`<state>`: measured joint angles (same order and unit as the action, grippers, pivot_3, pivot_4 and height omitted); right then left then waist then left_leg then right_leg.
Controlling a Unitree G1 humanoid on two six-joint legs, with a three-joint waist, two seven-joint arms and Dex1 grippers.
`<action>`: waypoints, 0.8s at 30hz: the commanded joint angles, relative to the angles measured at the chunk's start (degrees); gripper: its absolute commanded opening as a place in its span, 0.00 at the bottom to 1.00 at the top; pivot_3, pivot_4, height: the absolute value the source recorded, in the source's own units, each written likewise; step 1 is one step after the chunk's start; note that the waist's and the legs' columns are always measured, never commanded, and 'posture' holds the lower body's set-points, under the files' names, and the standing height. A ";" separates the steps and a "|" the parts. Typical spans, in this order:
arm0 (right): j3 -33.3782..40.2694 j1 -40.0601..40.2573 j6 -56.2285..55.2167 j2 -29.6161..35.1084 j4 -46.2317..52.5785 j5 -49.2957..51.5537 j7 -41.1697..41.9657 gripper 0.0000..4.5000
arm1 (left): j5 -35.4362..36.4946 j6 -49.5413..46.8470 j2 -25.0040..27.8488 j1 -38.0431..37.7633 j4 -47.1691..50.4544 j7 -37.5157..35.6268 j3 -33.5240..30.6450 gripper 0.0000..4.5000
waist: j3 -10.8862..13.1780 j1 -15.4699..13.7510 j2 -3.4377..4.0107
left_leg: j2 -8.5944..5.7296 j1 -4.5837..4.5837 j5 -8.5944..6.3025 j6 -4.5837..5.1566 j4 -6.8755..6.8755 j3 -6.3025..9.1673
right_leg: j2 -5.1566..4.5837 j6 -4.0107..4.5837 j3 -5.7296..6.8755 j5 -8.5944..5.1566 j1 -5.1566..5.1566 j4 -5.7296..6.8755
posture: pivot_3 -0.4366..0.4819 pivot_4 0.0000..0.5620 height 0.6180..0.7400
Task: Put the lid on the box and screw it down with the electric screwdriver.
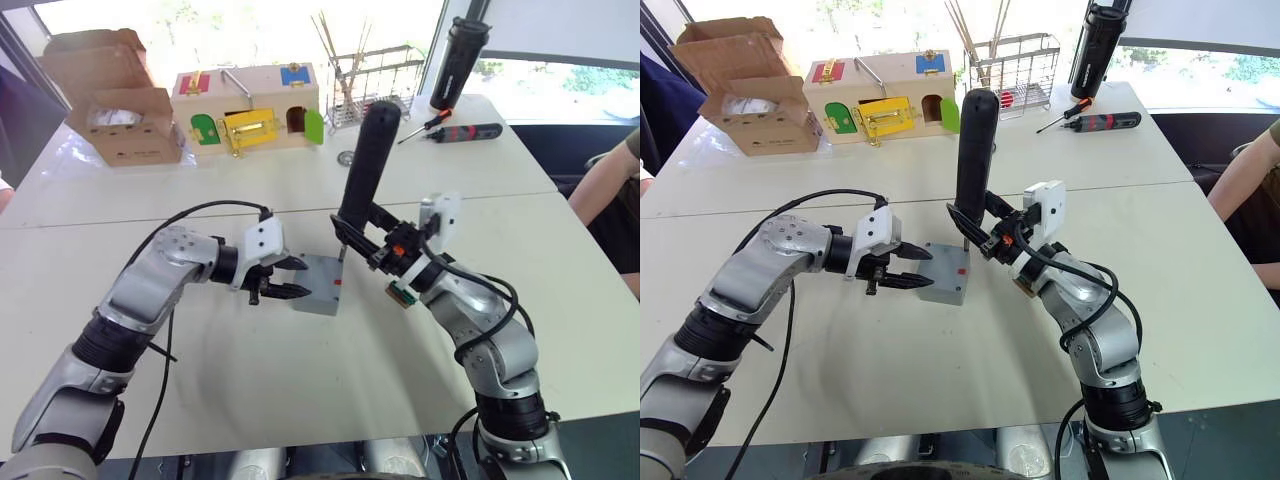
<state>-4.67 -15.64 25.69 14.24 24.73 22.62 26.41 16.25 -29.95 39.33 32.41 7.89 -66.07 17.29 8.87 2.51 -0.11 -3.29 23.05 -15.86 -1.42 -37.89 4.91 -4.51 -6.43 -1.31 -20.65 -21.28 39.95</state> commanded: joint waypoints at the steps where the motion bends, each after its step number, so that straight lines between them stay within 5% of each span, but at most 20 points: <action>1: -3.28 2.50 1.51 -0.13 -2.69 -1.15 0.31 0.40 | -1.33 0.11 -0.08 -0.65 -0.19 -0.10 1.13 0.52 | -0.17 0.00 -0.06 | 0.00 -0.01 -0.01 0.01 0.00 0.00 | 0.00 0.00 0.00 0.00 0.02 0.00 | 0.48 0.27 1.00; 24: -5.02 2.85 -0.82 -3.40 -12.22 -6.49 -3.93 0.40 | -3.27 0.33 -2.26 -0.22 -1.93 0.17 1.72 0.52 | -1.36 -0.08 -0.36 | 0.03 -1.10 -0.16 0.26 0.72 0.06 | -0.02 0.01 -0.11 -0.01 0.98 -0.82 | 0.48 0.27 1.00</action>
<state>-7.75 -15.98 21.91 10.47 18.90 18.13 22.77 14.17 -29.62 36.84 32.03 6.28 -66.02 18.54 7.50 2.43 -0.47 -3.26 21.91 -16.02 -1.15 -37.17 4.97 -4.55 -6.42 -1.42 -20.66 -20.29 39.12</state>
